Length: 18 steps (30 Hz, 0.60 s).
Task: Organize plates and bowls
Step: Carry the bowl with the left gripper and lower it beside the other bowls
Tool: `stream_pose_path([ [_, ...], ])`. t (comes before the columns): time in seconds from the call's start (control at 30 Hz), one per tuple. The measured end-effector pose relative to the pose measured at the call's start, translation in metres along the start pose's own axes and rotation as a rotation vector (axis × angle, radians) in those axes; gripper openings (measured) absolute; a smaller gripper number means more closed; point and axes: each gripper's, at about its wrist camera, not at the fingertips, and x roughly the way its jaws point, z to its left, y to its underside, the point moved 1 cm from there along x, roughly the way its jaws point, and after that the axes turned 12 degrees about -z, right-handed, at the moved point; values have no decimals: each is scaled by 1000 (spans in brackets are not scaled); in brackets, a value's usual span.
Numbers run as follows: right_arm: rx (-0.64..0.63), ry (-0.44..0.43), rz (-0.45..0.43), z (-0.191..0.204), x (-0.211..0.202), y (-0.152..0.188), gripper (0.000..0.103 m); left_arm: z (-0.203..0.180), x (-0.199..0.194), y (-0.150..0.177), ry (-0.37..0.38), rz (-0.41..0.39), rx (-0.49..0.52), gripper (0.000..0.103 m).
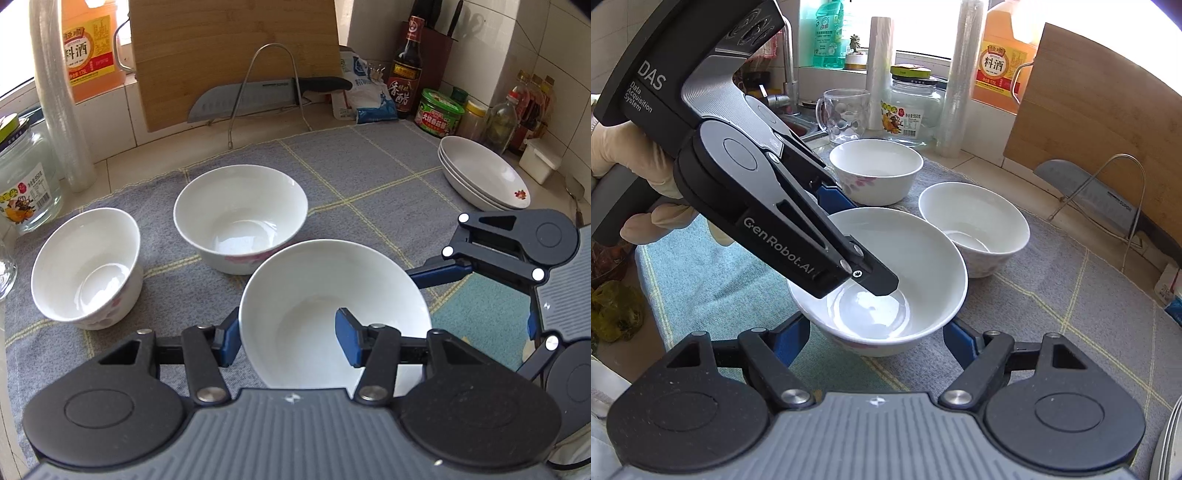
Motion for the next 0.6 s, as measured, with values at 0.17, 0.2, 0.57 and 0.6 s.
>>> stream_pose_path([
  [0.17,23,45,8,-17,-16,10,83,-19,17,-10,42,-1,28,52],
  [0.2,28,53,11,-21,-19,12,83,-23,20,-11,49,-1,34,52],
  [0.57,69,120,31,-50,-40,30,83,-52,49,-27,113,5,78,52],
  [0.6,73,124,33,-52,-41,31,83,-54,51,-28,116,7,82,52],
])
